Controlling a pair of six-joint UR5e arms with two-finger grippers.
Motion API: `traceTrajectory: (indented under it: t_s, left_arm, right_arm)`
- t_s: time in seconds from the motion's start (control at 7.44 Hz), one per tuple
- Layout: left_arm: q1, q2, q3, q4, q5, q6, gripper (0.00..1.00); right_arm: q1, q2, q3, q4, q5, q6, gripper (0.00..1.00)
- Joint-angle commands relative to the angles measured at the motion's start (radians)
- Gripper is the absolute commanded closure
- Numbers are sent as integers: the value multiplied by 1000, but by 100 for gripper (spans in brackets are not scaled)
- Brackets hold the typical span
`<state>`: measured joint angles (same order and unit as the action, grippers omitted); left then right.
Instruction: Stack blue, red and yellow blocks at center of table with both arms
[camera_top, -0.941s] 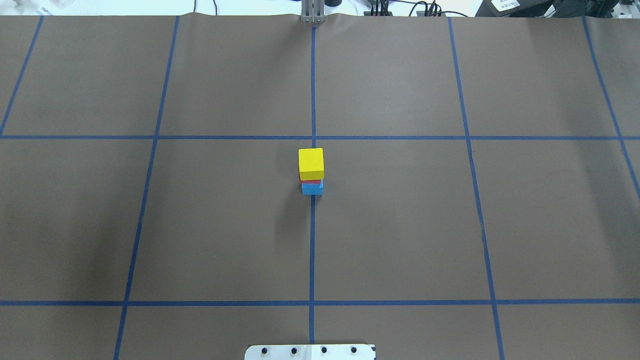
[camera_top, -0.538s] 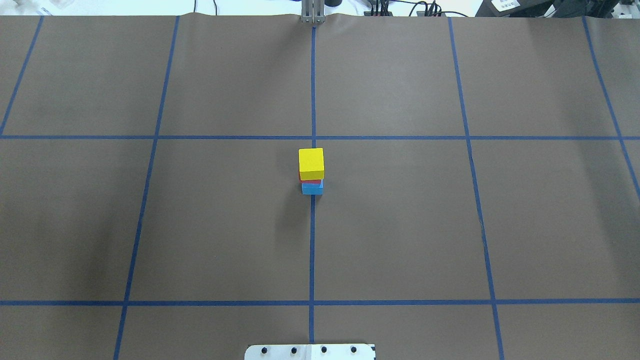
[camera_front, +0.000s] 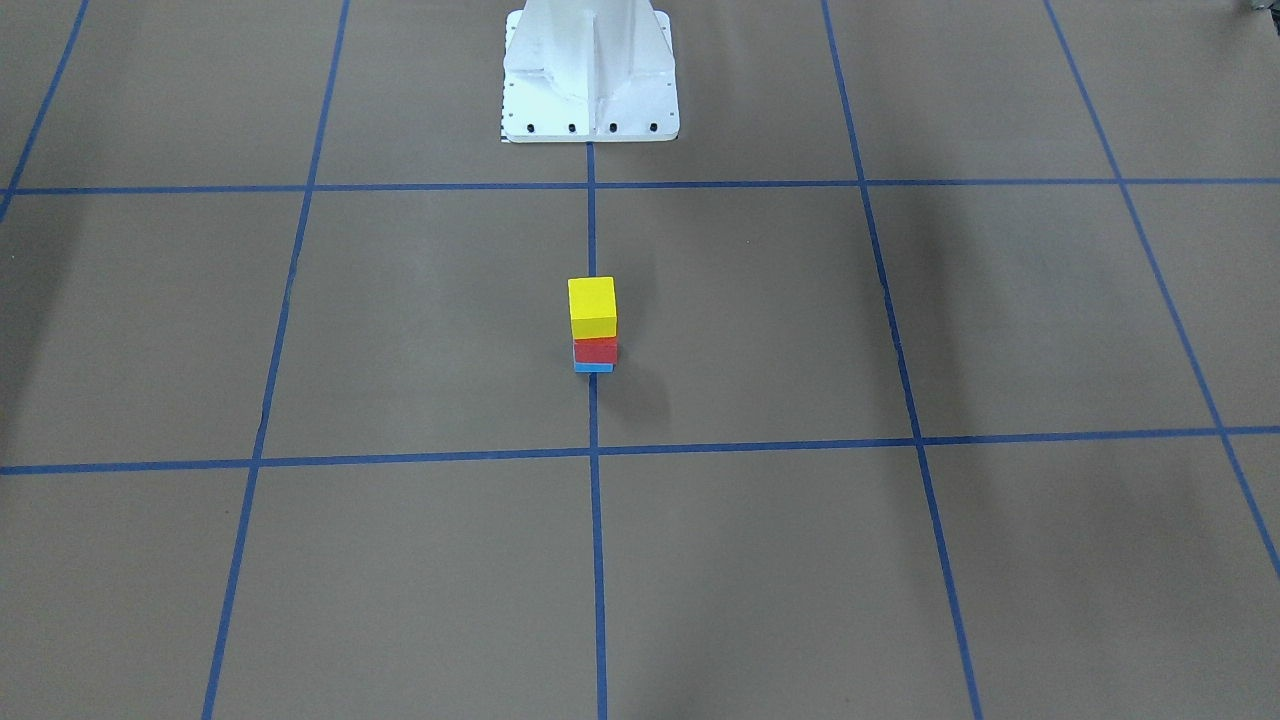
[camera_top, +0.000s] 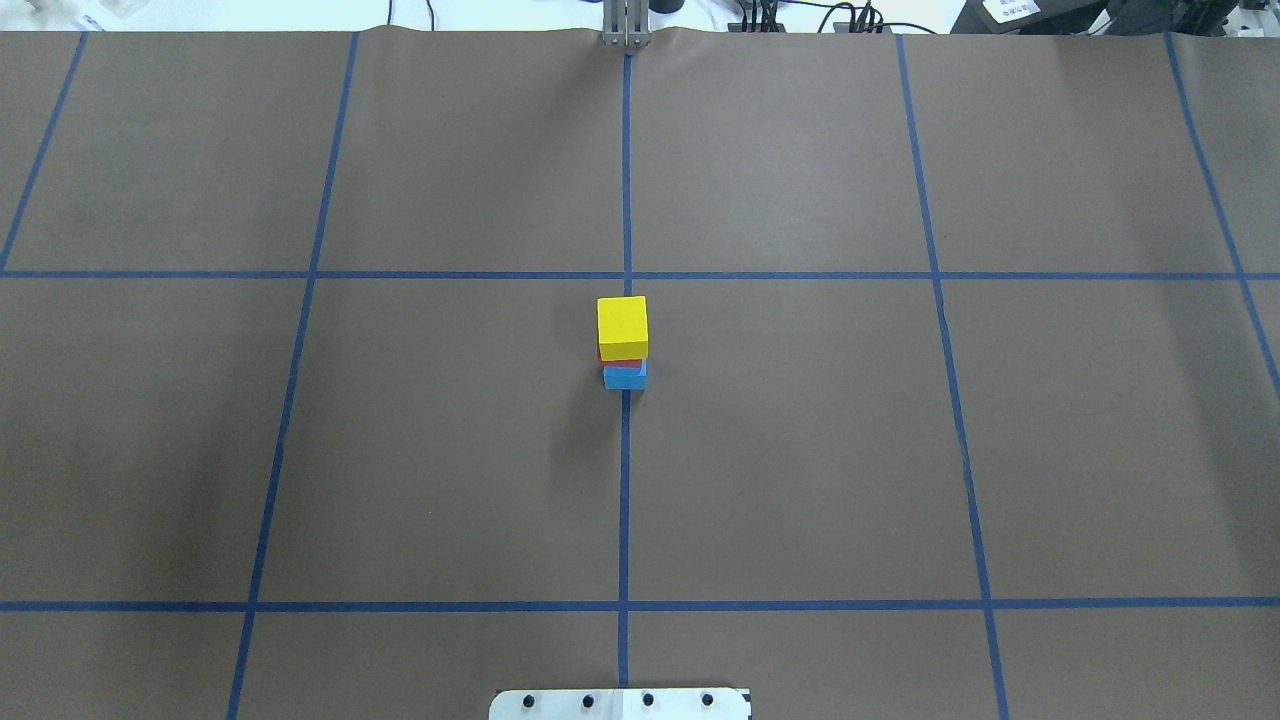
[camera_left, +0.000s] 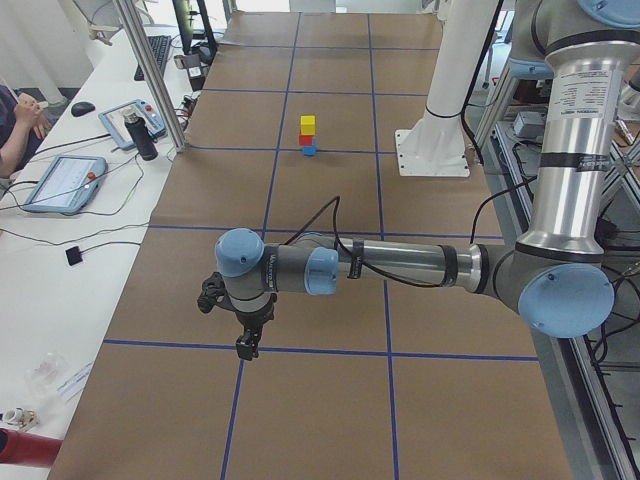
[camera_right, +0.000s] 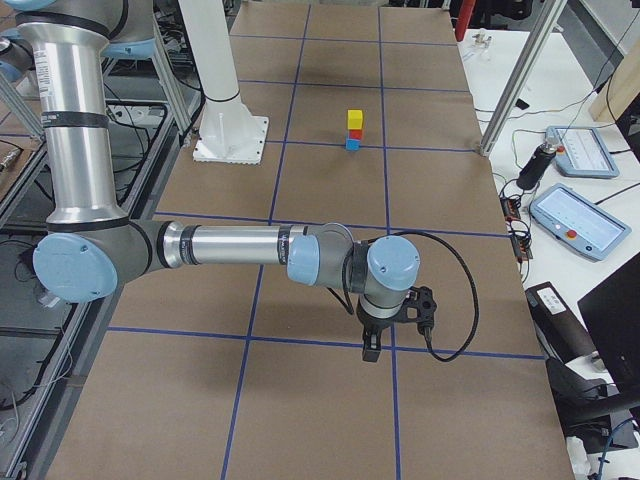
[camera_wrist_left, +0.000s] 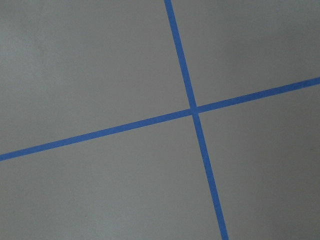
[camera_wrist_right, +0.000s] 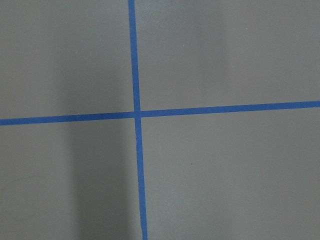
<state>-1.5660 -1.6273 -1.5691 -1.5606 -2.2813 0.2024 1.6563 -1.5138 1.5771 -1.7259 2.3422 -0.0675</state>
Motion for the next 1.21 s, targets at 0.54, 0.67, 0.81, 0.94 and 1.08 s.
traceTrajectory:
  t_s: [0.54, 0.67, 0.81, 0.94, 1.08]
  left_arm:
    - [-9, 1, 7, 2, 0, -1, 0]
    - [-9, 1, 9, 2, 0, -1, 0]
    - [-9, 1, 11, 2, 0, -1, 0]
    - [-9, 0, 15, 2, 0, -3, 0]
    - [-9, 0, 15, 2, 0, -3, 0]
  right_arm:
    - [0, -8, 1, 0, 3, 2, 1]
    - [0, -8, 0, 0, 2, 2, 1]
    - [0, -8, 1, 0, 2, 2, 1]
    - [0, -8, 0, 0, 2, 2, 1]
    - [0, -8, 0, 0, 2, 2, 1]
